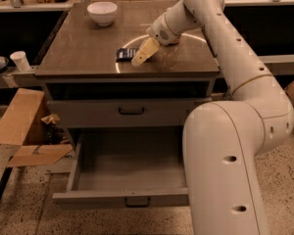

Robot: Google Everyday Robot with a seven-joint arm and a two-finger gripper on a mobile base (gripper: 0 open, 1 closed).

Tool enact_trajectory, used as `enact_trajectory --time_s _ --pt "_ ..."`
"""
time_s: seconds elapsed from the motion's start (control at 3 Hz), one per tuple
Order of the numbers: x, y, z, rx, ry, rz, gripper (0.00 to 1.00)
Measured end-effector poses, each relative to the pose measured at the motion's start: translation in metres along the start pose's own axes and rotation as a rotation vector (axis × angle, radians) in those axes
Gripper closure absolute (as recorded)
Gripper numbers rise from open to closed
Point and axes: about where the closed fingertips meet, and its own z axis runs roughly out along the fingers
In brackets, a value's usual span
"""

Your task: Place rxbar blueberry into middle drawer

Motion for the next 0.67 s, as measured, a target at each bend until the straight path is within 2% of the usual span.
enact_trajectory --time_s 0.33,0.67 --pt "0.000 -0.001 0.012 0.000 0.008 0.009 0.08" --pt "0.001 0.001 0.023 -0.011 0.021 0.012 0.24"
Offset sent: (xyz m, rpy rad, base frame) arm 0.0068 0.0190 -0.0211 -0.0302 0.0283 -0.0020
